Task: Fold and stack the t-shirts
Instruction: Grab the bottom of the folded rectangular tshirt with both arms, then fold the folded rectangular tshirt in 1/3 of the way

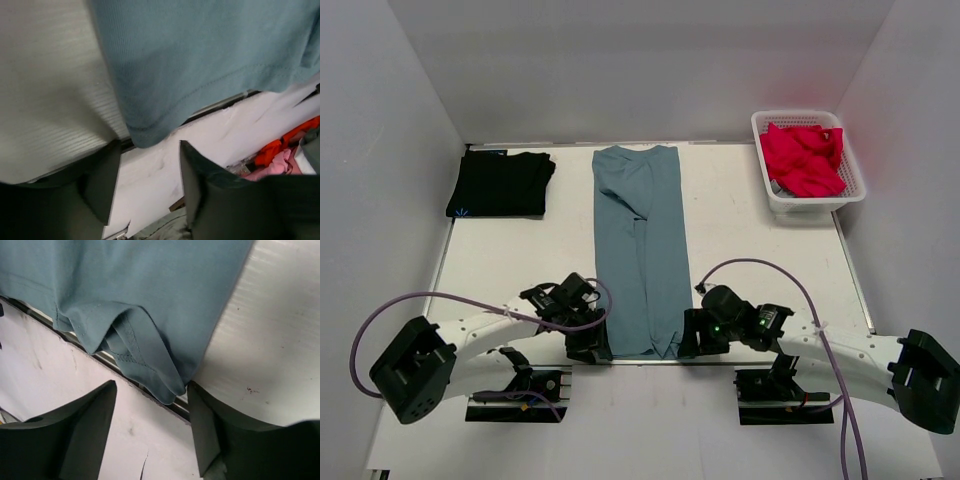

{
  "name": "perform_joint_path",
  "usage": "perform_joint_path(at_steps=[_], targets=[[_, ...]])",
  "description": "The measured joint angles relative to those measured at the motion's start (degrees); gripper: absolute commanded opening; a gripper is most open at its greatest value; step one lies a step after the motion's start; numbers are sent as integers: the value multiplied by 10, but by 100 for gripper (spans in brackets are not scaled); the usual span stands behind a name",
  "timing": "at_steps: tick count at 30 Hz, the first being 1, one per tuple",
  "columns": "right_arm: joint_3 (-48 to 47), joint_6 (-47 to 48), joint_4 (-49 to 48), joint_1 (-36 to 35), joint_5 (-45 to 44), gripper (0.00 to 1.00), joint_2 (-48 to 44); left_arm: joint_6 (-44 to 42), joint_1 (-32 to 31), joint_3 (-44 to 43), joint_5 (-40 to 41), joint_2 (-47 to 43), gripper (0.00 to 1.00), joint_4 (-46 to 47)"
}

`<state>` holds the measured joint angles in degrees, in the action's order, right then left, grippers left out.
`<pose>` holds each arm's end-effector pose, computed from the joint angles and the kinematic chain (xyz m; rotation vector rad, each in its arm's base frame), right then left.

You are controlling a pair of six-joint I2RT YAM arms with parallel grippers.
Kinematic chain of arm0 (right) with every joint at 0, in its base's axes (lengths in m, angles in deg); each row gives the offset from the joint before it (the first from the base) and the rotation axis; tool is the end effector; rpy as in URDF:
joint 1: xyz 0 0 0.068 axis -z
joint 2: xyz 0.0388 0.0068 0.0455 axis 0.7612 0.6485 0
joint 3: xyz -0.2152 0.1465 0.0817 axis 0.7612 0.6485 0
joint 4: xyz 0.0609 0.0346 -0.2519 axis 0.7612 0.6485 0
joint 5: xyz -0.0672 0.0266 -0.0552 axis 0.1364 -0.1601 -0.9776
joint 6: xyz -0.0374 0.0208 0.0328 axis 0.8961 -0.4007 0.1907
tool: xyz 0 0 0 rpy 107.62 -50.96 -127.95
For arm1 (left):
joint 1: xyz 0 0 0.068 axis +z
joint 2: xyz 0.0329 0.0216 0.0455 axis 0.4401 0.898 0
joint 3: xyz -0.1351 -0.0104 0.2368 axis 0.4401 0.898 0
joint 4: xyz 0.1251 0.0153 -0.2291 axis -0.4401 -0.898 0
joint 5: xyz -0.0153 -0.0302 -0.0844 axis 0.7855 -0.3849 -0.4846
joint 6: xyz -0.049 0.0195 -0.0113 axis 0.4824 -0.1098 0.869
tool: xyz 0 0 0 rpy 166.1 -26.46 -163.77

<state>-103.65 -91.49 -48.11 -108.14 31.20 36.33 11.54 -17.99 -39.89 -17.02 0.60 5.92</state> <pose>0.0855 0.1474 0.1564 -0.2861 2.7019 0.8314 0.1067 -0.1232 0.1386 0.0361 -2.9499 0.7280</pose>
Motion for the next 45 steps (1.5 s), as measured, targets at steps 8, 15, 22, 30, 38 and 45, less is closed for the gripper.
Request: perform_joint_path(at_steps=[8, 15, 22, 30, 38, 45], targets=[[13, -5, -17, 0, 6, 20, 9, 2, -13, -5, 6, 39, 14, 18], [13, -3, -20, 0, 2, 0, 23, -4, -15, -20, 11, 47, 0, 24], [-48, 23, 7, 0, -35, 0, 24, -19, -15, -72, 41, 13, 0, 28], [-126, 56, -3, 9, -178, 0, 51, -28, -10, -162, 159, -3, 0, 30], [-204, 94, -62, 56, -325, 0, 153, 9, -4, -242, 344, 63, 0, 33], [-266, 143, -116, 99, -361, 0, 211, 7, 12, -302, 449, 114, 0, 45]])
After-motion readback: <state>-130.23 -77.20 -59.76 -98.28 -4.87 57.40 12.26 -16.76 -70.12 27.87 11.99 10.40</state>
